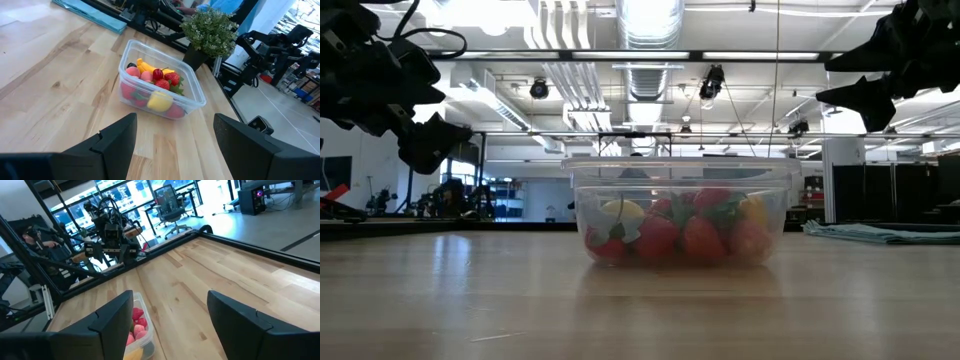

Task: Pick and placing Produce into tupperware
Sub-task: Return to Home Position

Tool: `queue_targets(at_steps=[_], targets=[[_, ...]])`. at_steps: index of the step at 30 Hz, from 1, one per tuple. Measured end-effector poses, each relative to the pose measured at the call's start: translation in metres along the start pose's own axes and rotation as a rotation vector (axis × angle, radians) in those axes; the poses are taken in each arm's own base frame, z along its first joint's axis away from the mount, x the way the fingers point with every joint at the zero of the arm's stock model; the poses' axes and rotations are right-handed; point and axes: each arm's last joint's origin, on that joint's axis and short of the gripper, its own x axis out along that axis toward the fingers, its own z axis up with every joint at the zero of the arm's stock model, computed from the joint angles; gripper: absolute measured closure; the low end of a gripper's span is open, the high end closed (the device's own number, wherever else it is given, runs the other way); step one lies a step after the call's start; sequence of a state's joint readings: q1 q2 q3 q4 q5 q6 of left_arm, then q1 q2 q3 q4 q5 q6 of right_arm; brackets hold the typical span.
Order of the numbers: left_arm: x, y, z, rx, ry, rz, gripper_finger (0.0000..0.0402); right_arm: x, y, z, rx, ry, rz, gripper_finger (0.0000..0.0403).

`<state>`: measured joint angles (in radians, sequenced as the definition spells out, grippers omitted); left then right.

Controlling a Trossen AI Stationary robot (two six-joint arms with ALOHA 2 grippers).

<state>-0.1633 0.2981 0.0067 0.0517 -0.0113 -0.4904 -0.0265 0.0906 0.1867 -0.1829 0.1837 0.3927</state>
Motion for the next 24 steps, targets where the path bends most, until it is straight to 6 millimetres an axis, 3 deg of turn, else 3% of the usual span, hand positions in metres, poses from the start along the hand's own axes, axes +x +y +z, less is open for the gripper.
queue_targets(at_steps=[24], targets=[[0.0, 0.0001, -0.0002, 0.0, 0.001, 0.0, 0.0152, 0.0, 0.0, 0.0, 0.0, 0.0, 0.0, 0.0153]])
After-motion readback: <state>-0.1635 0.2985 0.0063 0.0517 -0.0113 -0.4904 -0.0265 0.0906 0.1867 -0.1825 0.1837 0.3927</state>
